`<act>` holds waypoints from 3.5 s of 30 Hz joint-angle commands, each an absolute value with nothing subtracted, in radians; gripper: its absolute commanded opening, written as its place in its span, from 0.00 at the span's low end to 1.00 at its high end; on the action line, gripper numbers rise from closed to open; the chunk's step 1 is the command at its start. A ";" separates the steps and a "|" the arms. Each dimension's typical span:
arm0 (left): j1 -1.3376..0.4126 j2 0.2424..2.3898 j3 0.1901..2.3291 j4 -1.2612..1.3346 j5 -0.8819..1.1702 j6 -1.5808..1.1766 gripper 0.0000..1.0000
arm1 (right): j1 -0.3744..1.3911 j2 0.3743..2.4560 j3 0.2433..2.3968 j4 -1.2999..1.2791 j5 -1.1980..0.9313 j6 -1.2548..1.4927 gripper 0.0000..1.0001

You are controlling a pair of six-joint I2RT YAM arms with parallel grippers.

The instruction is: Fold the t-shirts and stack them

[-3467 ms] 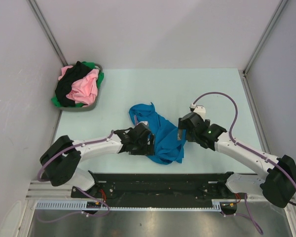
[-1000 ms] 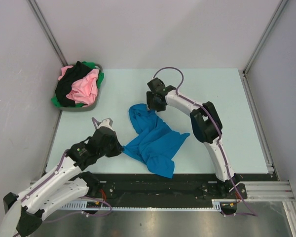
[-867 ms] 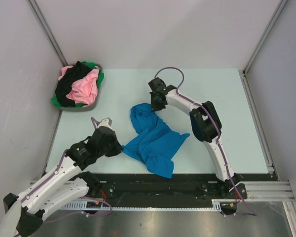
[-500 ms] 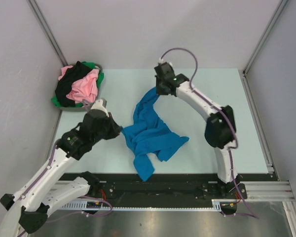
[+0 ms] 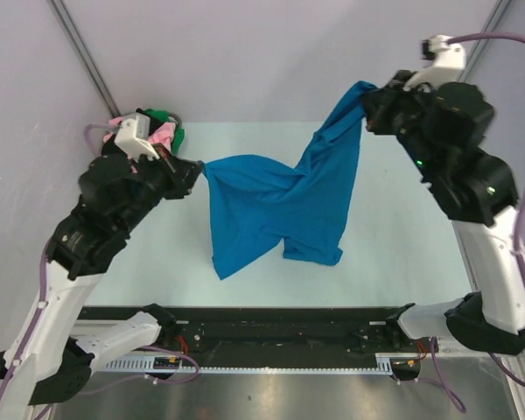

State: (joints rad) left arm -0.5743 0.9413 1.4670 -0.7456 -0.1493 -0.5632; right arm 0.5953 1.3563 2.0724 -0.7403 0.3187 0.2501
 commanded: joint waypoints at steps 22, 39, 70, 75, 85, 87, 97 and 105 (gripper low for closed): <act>-0.568 0.647 1.575 -0.247 0.152 -0.391 0.00 | 0.344 1.049 2.359 -0.679 0.011 0.523 0.00; -0.434 0.982 0.847 0.078 -0.008 -0.532 0.00 | 0.290 1.338 1.389 -0.370 0.328 0.550 0.00; -0.164 1.804 1.483 -0.115 -0.080 -0.518 0.00 | 0.270 2.065 1.965 -0.273 0.291 0.511 0.00; -0.141 1.858 1.580 -0.185 -0.118 -0.520 0.04 | 0.282 2.212 2.091 -0.333 0.159 0.482 0.00; -0.140 1.671 1.405 -0.207 -0.117 -0.620 1.00 | 0.232 1.957 1.886 -0.282 0.193 0.497 1.00; -0.155 1.597 1.353 -0.233 -0.101 -0.620 1.00 | 0.209 1.893 1.789 -0.294 0.204 0.509 1.00; -0.340 1.596 1.173 -0.189 0.021 -0.629 1.00 | 0.189 1.979 1.770 -0.477 0.183 0.511 1.00; -0.348 1.741 1.155 -0.019 0.158 -0.695 1.00 | 0.212 2.288 2.077 -0.569 0.186 0.450 0.98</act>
